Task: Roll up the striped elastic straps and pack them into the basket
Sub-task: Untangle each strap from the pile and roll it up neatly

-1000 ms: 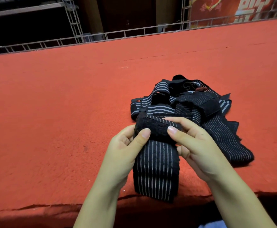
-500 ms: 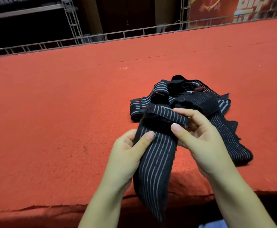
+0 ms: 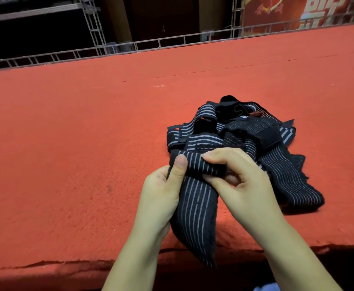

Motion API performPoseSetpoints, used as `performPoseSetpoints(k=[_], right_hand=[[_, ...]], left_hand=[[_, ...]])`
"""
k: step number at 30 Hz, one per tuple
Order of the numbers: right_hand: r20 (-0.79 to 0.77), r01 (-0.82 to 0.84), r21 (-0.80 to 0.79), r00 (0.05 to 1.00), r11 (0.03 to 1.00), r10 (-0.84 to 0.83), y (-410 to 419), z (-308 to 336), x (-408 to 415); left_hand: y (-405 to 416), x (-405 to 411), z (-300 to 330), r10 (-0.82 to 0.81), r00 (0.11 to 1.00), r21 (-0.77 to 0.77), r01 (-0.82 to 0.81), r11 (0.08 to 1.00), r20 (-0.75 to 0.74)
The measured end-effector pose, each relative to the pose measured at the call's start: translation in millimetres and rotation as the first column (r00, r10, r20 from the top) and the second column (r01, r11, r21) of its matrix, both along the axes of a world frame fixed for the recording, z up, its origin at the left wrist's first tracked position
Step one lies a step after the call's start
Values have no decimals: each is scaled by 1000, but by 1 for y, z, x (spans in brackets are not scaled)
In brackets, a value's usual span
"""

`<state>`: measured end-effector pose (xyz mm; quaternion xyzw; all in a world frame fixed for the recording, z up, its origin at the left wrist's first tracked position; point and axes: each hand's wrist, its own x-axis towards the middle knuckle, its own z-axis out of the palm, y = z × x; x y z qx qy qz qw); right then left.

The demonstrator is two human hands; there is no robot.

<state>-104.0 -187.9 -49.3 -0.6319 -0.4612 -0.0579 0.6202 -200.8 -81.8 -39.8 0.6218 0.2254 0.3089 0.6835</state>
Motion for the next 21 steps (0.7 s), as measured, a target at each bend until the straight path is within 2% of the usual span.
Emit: performPoseSetpoints(k=[2,4,8,14,17,21], right_hand=[[21,-21,2,1000,1000,21,0,0,1],[-32,-81,-10,996,997,80,-2,2,0],[-285,-272,31,920,962,269,-8,8,0],[-582,-336,-43,774,941,250,-5,9,1],[-630,-388,4,715,922,303,-8,11,3],[-643,-353,70,699,933,313,-9,9,9]], left_hand=[[-1,0,1,12,1000,-9,-12,1000,0],[-1,0,2,16,1000,-24,-16,1000,15],[0,0,2,19,998,-17,-18,1000,59],[2,2,-6,-37,998,94,31,995,56],[4,0,-7,-89,995,100,84,991,51],[4,-2,-7,-140,990,109,138,984,13]])
